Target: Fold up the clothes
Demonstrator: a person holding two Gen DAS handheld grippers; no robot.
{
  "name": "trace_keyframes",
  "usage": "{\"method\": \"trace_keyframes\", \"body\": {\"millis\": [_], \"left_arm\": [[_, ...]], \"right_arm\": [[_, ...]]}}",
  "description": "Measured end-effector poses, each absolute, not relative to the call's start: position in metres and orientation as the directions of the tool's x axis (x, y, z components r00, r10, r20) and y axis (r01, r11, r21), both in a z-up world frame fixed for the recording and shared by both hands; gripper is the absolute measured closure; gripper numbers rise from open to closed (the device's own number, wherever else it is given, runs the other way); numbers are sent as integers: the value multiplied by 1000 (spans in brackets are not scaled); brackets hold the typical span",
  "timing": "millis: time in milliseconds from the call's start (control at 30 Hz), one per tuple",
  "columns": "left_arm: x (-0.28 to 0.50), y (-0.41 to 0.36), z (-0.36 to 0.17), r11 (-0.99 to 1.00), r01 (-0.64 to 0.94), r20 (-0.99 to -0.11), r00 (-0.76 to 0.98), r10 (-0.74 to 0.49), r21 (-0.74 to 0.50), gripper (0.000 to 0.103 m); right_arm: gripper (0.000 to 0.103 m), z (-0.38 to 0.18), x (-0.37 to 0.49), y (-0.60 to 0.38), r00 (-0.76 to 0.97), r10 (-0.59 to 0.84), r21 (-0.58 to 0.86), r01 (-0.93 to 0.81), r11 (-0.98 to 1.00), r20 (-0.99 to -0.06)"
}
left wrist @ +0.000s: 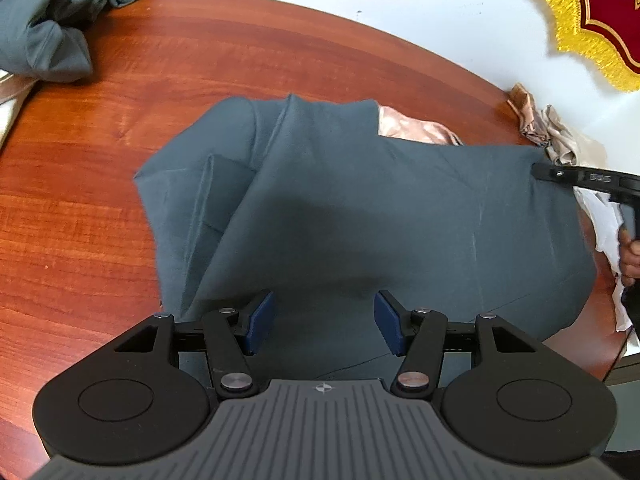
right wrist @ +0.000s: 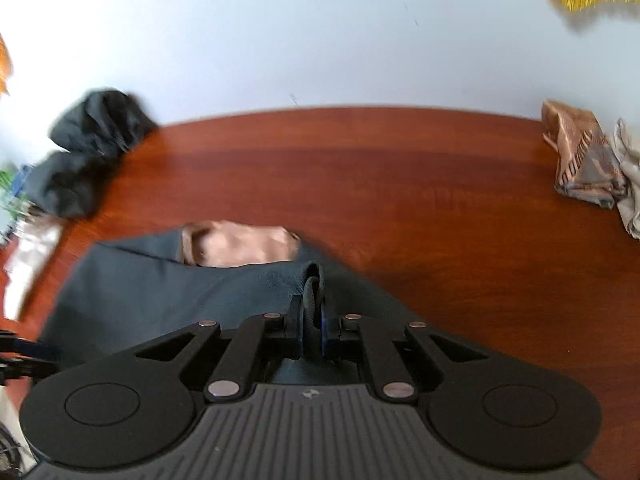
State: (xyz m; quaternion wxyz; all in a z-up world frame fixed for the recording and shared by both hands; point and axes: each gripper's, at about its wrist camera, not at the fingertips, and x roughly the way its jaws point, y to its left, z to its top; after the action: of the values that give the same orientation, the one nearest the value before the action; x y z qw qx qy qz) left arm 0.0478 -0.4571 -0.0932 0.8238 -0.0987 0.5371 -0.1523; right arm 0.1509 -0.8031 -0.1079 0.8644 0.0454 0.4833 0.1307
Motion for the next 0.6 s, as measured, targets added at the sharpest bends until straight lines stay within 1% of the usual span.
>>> {"method": "trace_keyframes", "body": {"millis": [100,200,267,433,500,533,600], "left_arm": [[47,-454,-95,935,142,-857,375,-354,-324,45],[45,-452,-99,936,142,-857,375,-352,-322,45],[45,-449,-104,934,139,-856,372,-358,-330,45],[47,-447,-111,932,133,-858,365,-362,-336,45],[48,-447,-110,932,134,-858,363,-363,-337,44],[48,-447,-108,932,140,-859,362,-363,-335,43],[48,-448,-106,933,148,-860,362,-361,-329,43]], "right_arm": [[92,-132,161,-805,475,244,196,-148,969,-846],[87,-147,162,-803,466,227,181,-142,973,-855],[87,-151,161,-802,466,222,175,-143,974,-857],[81,-142,158,-802,470,215,168,-140,976,-856],[77,-134,155,-803,474,216,167,-143,976,-854],[73,-125,151,-803,479,213,161,-148,976,-852],[69,-116,147,-804,484,215,161,-150,975,-848]]}}
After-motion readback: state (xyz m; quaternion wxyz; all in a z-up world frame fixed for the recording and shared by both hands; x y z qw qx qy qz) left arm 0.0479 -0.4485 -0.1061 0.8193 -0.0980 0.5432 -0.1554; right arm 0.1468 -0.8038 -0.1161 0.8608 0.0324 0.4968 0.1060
